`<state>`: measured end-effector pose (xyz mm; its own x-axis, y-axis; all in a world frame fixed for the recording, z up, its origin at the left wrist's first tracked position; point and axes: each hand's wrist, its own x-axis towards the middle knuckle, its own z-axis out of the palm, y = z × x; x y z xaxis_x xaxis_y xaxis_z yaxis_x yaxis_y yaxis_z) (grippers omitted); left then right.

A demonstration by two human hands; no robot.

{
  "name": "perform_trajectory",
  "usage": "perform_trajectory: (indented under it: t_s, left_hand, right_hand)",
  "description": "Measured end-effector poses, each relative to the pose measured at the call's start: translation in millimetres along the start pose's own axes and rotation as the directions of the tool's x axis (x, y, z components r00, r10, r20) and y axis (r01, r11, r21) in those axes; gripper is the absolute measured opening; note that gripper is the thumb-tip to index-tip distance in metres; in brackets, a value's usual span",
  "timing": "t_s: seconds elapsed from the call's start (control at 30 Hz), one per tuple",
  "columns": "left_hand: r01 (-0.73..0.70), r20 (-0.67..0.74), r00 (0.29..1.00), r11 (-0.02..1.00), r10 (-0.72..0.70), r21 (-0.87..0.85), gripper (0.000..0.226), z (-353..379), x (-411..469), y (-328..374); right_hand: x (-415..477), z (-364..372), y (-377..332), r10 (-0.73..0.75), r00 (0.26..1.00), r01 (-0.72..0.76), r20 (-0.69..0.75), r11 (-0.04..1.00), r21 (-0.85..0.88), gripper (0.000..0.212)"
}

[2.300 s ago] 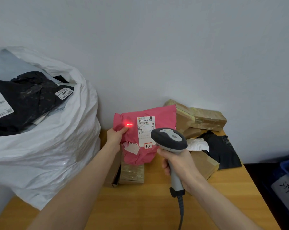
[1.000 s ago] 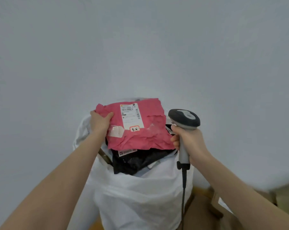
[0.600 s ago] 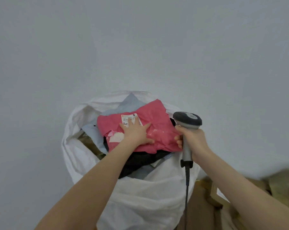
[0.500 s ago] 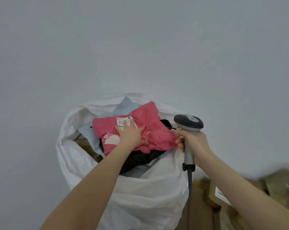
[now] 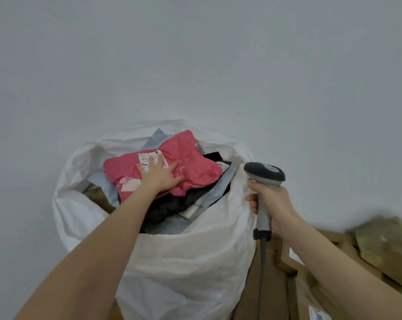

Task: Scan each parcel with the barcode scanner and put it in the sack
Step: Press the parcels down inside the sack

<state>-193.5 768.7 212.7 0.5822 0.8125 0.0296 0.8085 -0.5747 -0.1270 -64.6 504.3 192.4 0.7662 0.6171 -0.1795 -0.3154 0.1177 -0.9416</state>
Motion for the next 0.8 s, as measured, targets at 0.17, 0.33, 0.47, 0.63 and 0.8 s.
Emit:
perform_trajectory:
  t_s: [0.17, 0.33, 0.47, 0.63, 0.8]
  left_hand:
    - [0.013, -0.236, 0.97, 0.985, -0.054, -0.172, 0.051, -33.8, -18.2, 38.4]
    - [-0.247, -0.494, 0.86, 0.951, 0.128, -0.185, 0.045, -54.2, -44.9, 122.2]
    - [-0.467, -0.542, 0.792, 0.851, 0.28, -0.242, 0.042, -44.7, -78.4, 227.0]
    - [-0.599, -0.419, 0.788, 0.719, 0.452, -0.351, 0.039, 21.4, -133.7, 363.9]
    - [-0.578, -0.099, 0.78, 0.651, 0.618, -0.493, 0.043, 103.1, -194.6, 481.8]
  right_hand:
    - [-8.2, -11.2, -4.2, -0.008, 1.0, 0.007, 0.013, 0.999, 0.043, 0.01]
    - [-21.1, -58.0, -5.7, 0.019, 1.0, -0.018, -0.01, 0.997, 0.078, 0.012]
    - [-35.1, -131.1, 7.1, 0.078, 0.994, -0.068, -0.082, 0.991, 0.115, 0.013]
    - [-57.7, -249.1, 36.5, 0.162, 0.967, -0.13, -0.199, 0.978, 0.164, 0.01]
    - [-83.9, -370.4, 65.8, 0.283, 0.892, -0.217, -0.351, 0.952, 0.215, 0.012]
